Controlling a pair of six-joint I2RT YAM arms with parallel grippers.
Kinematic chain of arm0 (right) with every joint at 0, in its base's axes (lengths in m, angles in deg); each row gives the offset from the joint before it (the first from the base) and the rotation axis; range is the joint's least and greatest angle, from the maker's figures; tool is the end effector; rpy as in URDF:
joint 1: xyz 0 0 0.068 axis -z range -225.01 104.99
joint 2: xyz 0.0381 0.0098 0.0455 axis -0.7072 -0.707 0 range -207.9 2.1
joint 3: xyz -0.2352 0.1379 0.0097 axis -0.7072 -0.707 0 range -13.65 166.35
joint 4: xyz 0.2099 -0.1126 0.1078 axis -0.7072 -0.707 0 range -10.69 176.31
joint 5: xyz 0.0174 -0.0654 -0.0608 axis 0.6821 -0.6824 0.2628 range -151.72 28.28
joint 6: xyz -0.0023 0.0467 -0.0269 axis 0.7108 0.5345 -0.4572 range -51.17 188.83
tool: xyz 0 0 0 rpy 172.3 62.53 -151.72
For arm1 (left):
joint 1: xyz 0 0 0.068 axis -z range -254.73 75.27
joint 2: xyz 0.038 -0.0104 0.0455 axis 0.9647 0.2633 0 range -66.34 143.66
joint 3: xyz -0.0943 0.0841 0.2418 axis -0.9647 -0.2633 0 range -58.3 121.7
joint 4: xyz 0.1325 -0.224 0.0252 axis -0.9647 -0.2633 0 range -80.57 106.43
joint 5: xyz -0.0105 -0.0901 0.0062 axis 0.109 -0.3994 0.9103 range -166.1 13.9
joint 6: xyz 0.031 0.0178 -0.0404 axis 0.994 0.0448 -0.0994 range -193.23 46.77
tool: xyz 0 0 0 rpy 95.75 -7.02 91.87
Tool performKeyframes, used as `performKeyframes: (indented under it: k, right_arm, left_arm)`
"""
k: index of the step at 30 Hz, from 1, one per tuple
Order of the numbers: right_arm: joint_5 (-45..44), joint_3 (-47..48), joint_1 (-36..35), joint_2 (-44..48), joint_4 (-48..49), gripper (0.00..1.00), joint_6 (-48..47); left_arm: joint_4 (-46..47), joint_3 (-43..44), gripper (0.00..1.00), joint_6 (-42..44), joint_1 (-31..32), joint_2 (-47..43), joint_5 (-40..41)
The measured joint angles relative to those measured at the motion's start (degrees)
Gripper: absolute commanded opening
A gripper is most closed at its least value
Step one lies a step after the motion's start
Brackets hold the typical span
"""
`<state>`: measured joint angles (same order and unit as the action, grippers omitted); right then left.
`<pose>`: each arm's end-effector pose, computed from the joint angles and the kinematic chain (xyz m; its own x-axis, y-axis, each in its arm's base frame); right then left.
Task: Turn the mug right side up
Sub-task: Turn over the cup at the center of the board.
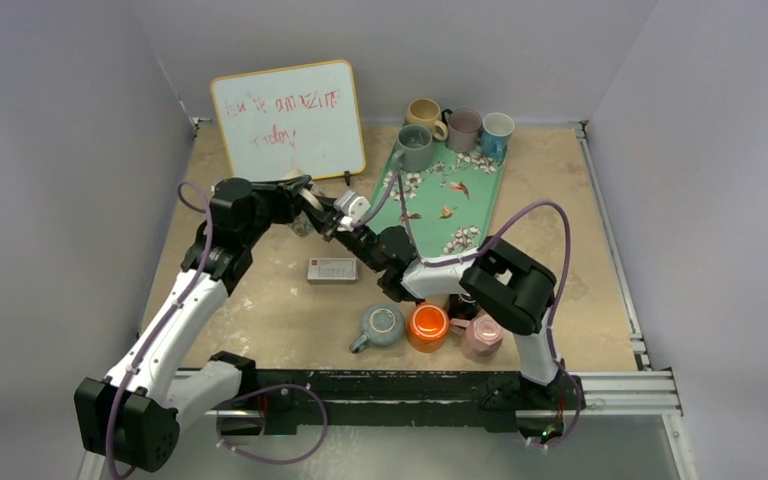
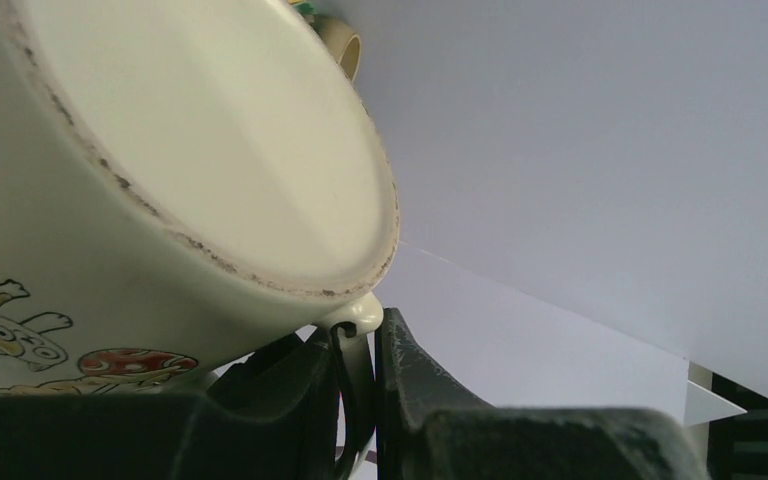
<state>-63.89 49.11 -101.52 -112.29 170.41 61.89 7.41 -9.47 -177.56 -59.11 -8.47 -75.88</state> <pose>0.2332 0.3501 0.2579 0.3926 0.3746 -0.8400 -0.7740 0.6279 -0.0817 0.2266 -0.0631 0.3239 -0.1835 -0.9548 0.2340 -0.3548 -0.1577 -0.9215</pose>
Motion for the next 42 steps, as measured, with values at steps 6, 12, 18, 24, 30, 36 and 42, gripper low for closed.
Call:
performKeyframes:
  k: [6,12,18,24,30,36,42]
  right_arm:
    - [-1.0,-0.8,-0.8,0.1,1.3,0.0,-1.2]
    - [-0.3,-1.5,-1.2,0.2,0.1,0.0,-2.1]
    - [3.2,-2.3,-0.6,2.5,-2.3,0.0,-2.0]
    - [2.7,-3.3,7.3,3.1,-11.8,0.0,-1.2]
    - [-0.1,-4.2,12.8,3.4,-18.2,0.0,-3.9]
    - [5.2,-4.1,14.1,12.2,-36.1,0.0,-8.5]
    - [9.2,1.2,17.8,21.2,-57.6,0.0,-16.2]
  left_arm:
    - [-2.8,0.0,0.0,1.7,0.0,-1.7,-0.7]
    - [-6.8,0.0,0.02,2.9,-0.4,-2.6,-1.1]
    - [-8.9,0.0,0.36,3.8,-0.5,-5.0,-1.8]
    - [-10.6,-0.7,0.56,11.6,0.3,-9.3,-6.6]
    - [-13.0,-0.7,0.65,17.0,0.3,-6.5,-10.1]
    - [-14.3,-0.6,0.72,30.6,0.3,-9.3,-9.8]
    - [-15.3,3.7,0.84,53.6,0.3,-13.2,-7.9]
